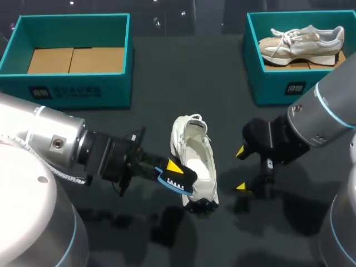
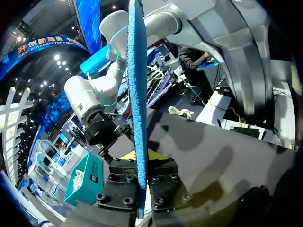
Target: Take the shoe out of the shoebox, open the shoe tongue, remove and reinsert the insole, then place the shoe into the shoebox
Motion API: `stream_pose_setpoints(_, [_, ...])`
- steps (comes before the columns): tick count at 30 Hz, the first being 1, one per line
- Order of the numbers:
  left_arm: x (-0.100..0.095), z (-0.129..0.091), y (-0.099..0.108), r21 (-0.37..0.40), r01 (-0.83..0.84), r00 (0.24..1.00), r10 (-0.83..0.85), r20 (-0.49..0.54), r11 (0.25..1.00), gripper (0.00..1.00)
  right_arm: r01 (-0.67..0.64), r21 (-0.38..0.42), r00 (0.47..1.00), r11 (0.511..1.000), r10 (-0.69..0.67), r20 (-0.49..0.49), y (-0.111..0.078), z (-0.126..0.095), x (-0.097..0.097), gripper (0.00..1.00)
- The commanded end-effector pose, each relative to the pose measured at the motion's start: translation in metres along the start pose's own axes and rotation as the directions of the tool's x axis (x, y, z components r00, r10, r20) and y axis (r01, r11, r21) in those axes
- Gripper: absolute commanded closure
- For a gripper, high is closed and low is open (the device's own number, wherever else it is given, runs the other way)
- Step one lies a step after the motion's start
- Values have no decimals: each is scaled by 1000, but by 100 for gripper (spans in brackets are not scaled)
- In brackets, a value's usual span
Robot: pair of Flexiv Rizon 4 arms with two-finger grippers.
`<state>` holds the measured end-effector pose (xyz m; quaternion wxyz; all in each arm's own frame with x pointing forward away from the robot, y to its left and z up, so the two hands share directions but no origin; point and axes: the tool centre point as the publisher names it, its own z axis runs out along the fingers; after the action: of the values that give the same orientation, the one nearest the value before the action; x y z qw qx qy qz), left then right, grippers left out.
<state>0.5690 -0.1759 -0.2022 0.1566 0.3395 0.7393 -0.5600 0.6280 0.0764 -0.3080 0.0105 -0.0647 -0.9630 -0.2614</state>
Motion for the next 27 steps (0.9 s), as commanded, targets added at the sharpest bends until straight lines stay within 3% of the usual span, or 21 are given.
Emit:
stream_pose_setpoints(1, [-3, 5, 3, 2, 0, 1000, 0, -4, 1000, 100, -1, 7, 1000, 1000, 1, -4, 3, 3, -3, 0])
stream_pose_setpoints(3, [-1, 8, 8, -4, -12, 1000, 12, 2, 1000, 100, -16, 34, 1000, 999, 17, -17, 6, 9, -6, 0])
stream_pose_setpoints(5, [1, 14, 15, 40, 11, 1000, -12, 18, 999, 100, 15, 14, 1000, 1000, -15, -20, 10, 17, -10, 0])
stream_pose_setpoints(10, [6, 27, 28, 30, 0, 1000, -1, 21, 1000, 100, 65, 22, 998, 998, -65, 4, 16, 34, -14, 0])
stream_pose_setpoints(27, [3, 38, 35, 42, -7, 999, 5, 36, 999, 100, 74, 3, 997, 997, -74, 10, 19, 56, -19, 0])
